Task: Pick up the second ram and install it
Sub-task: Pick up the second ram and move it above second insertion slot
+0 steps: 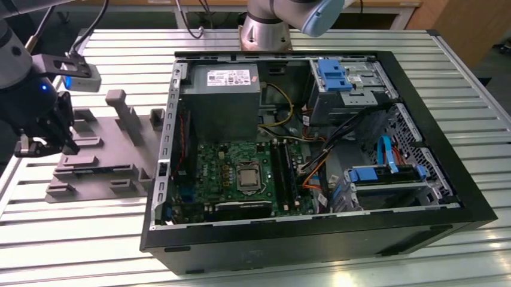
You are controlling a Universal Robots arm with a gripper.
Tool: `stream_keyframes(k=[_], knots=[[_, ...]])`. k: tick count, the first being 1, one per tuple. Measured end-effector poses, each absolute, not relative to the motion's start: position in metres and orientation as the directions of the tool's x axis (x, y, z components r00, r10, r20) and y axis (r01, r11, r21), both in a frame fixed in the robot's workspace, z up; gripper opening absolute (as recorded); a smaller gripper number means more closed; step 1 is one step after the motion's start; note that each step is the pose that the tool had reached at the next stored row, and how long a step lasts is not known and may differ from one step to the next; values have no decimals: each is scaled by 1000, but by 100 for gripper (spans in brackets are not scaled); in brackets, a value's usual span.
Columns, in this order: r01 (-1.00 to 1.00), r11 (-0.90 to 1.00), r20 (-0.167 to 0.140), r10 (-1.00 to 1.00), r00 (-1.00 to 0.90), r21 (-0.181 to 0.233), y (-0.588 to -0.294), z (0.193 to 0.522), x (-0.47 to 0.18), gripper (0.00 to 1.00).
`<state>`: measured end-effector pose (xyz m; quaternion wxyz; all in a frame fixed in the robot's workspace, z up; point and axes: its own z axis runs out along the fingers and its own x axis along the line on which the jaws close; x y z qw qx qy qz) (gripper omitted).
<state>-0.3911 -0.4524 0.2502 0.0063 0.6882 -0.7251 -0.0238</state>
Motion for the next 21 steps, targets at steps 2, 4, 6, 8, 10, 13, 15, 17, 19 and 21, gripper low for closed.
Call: stream_keyframes(k=[2, 4, 6, 8, 10, 13, 15, 17, 19, 21], knots=[[-998, 52, -24, -998, -53, 43, -452, 249, -391, 11], [-998, 52, -24, -998, -53, 43, -452, 248, -391, 11], [-998, 52, -24, -998, -53, 43, -452, 246, -391, 11], [-998, 52, -24, -998, -53, 43, -452, 245, -391, 11], [-998, 52, -24, -998, -53, 43, -452, 244, -391, 11], [-998, 51, -24, -998, -53, 42, -452, 242, -391, 11], [-998, 51, -24, -998, -52, 42, -452, 241, -391, 11], [-998, 51, -24, -998, -52, 41, -452, 239, -391, 11], [-998, 51, -24, -998, -52, 41, -452, 238, -391, 11], [-998, 50, -24, -998, -51, 41, -452, 238, -391, 11]])
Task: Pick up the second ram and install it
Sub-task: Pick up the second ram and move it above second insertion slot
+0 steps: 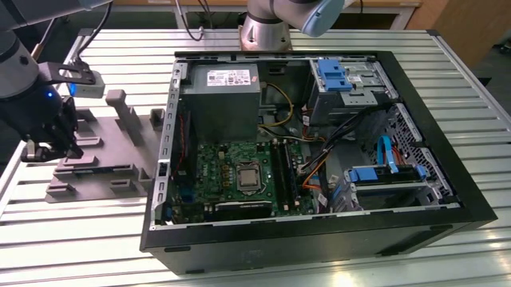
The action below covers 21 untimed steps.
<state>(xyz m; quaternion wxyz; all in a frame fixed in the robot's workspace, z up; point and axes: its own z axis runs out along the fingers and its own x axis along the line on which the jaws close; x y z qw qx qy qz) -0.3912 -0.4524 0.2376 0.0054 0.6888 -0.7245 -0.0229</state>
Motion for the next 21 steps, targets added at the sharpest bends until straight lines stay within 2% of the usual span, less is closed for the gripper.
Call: stream_keyframes(k=[21], knots=[[-999, 15, -24, -1000, -16, 38, -453, 232, -392, 11]])
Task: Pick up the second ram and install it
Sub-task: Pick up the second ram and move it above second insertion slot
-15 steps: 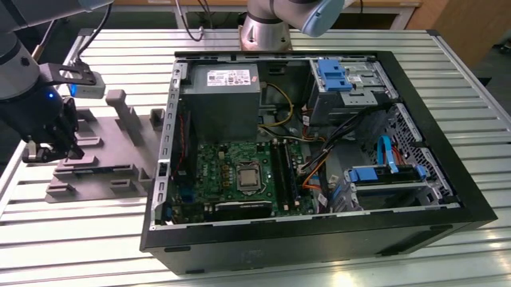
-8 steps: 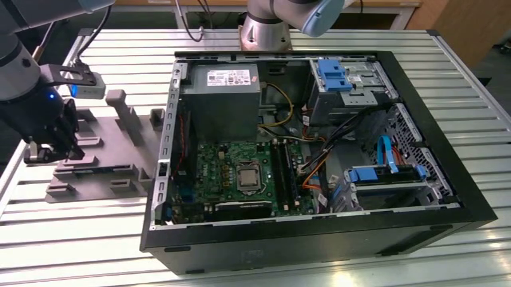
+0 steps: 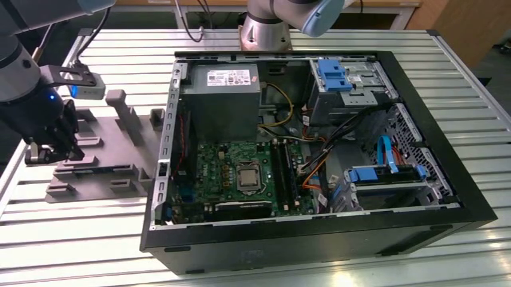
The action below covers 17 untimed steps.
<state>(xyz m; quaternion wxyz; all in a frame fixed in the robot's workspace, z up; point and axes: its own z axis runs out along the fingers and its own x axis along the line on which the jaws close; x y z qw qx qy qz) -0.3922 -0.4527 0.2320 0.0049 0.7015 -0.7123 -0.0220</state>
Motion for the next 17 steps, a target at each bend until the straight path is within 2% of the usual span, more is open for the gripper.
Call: stream_keyframes(k=[17], knots=[[-999, 4, -24, -1000, -5, 38, -457, 229, -393, 11]])
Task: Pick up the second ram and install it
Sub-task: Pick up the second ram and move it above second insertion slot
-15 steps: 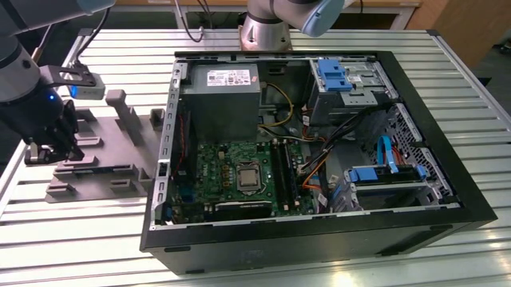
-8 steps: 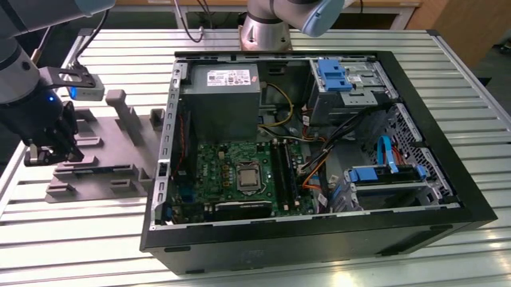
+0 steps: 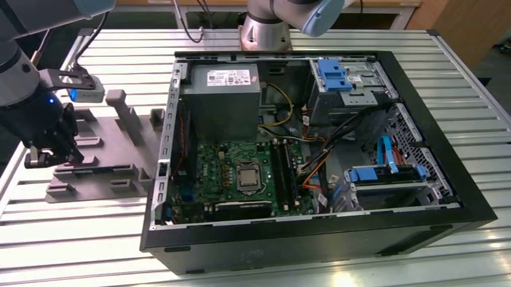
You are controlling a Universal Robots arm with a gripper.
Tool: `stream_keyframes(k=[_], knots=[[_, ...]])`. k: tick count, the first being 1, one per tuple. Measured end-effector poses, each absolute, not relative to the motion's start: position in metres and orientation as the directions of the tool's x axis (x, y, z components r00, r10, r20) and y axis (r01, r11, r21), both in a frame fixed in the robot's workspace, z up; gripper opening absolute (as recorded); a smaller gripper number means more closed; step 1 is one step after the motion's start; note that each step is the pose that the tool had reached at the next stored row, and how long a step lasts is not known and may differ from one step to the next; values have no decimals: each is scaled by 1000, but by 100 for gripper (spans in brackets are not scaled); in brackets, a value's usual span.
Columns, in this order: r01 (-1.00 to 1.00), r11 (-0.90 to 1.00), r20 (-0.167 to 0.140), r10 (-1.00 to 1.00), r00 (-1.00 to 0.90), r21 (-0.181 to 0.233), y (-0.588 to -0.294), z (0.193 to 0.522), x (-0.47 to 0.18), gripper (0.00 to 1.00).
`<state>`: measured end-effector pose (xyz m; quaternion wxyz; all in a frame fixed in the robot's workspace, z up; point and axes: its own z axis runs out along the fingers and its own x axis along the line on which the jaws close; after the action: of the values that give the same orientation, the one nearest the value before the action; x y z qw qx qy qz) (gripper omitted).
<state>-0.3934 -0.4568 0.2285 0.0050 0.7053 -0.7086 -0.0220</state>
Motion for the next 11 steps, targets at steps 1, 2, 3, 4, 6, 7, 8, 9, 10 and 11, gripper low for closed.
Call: stream_keyframes(k=[1, 2, 3, 4, 6, 7, 8, 9, 10, 11], knots=[[-999, 4, -24, -1000, -5, 38, -457, 228, -393, 11], [-999, 3, -24, -1000, -4, 38, -457, 228, -393, 11], [-999, 3, -24, -1000, -4, 38, -457, 228, -393, 11], [-999, 2, -24, -1000, -3, 38, -458, 227, -393, 11], [-999, 2, -24, -1000, -3, 38, -458, 226, -393, 11], [-999, 1, -24, -1000, -2, 38, -458, 226, -393, 11], [-999, 1, -24, -1000, -2, 38, -458, 225, -393, 11], [-999, 1, -24, -1000, -2, 38, -458, 225, -393, 11], [-999, 0, -24, -1000, -1, 38, -458, 225, -393, 11], [-999, 0, -24, -1000, -1, 38, -458, 224, -393, 11]])
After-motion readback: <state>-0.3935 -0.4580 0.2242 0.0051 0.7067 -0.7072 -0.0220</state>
